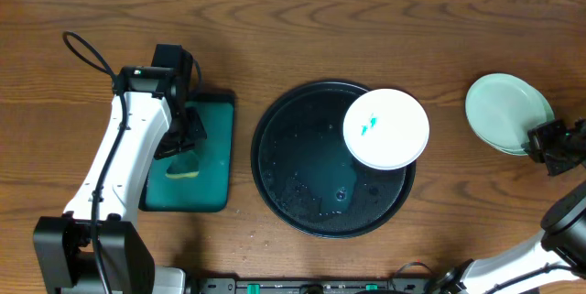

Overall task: Clean dirty plates on tray and stack at the side
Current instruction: 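Lower the plate onto the stack at right and release it, then move the right gripper back to the white plate's rim on the tray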

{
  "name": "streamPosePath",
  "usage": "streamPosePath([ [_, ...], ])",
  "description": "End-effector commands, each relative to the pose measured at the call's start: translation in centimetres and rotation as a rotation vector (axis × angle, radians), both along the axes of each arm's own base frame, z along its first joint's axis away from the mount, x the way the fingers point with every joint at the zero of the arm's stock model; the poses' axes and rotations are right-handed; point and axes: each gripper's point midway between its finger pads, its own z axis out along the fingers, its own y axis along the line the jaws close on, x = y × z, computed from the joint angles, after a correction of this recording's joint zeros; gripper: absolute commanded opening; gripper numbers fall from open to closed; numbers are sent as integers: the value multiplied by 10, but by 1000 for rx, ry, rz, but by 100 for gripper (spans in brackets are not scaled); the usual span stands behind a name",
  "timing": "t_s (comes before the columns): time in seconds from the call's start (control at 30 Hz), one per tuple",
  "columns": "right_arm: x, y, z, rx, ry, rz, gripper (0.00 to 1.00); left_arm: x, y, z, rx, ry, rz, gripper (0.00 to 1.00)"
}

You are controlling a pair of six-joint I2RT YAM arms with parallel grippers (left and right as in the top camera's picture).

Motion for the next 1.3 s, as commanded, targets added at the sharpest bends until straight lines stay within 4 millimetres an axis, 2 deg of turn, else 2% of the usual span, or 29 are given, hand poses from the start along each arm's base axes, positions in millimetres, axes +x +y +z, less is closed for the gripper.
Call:
streamPosePath([
  [0.0, -1, -17, 13, -21, -20, -59, 1, -1, 3, 1, 12, -1, -2, 7],
  [0.2, -5, -29, 25, -43, -44, -103, 1, -1, 3, 1, 12, -1, -2, 7],
  [0.33, -6, -31, 26, -56, -45, -91, 4, -1, 3, 1, 12, -1, -2, 7],
  [0.4, -3, -26, 27, -51, -59, -57, 41, -1, 3, 1, 12, -1, -2, 7],
  [0.43, 1, -22, 29, -41, -81, -27, 45, -1, 3, 1, 12, -1, -2, 7],
  [0.5, 12, -13, 37, -3, -152, 27, 46, -1, 3, 1, 12, -1, -2, 7],
  [0.57, 31, 0, 58, 57, -273, 88, 47, -1, 3, 1, 12, -1, -2, 7],
  [0.67, 59, 16, 109, 106, -466, 171, 47, -1, 3, 1, 12, -1, -2, 7],
  [0.77, 73, 27, 159, 48, -558, 242, 51, -1, 3, 1, 12, -1, -2, 7],
  [0.8, 76, 34, 177, 12, -595, 296, 60, -1, 3, 1, 12, -1, -2, 7],
  [0.87, 81, 61, 214, -82, -693, 471, 99, -1, 3, 1, 12, -1, -2, 7],
  [0.9, 81, 74, 227, -124, -719, 540, 99, -1, 3, 1, 12, -1, -2, 8],
  [0.97, 79, 103, 246, -190, -743, 646, 90, -1, 3, 1, 12, -2, -2, 7],
  [1.0, 78, 117, 252, -206, -740, 680, 91, -1, 3, 1, 12, -2, -2, 7],
  [1.03, 76, 131, 257, -219, -739, 717, 99, -1, 3, 1, 12, -2, -2, 7],
  [1.1, 74, 165, 264, -219, -754, 807, 99, -1, 3, 1, 12, -2, -2, 7],
  [1.2, 71, 212, 263, -211, -773, 987, 99, -1, 3, 1, 12, -2, -2, 7],
  [1.27, 64, 239, 247, -211, -731, 1126, 99, -1, 3, 1, 12, -2, -2, 7],
])
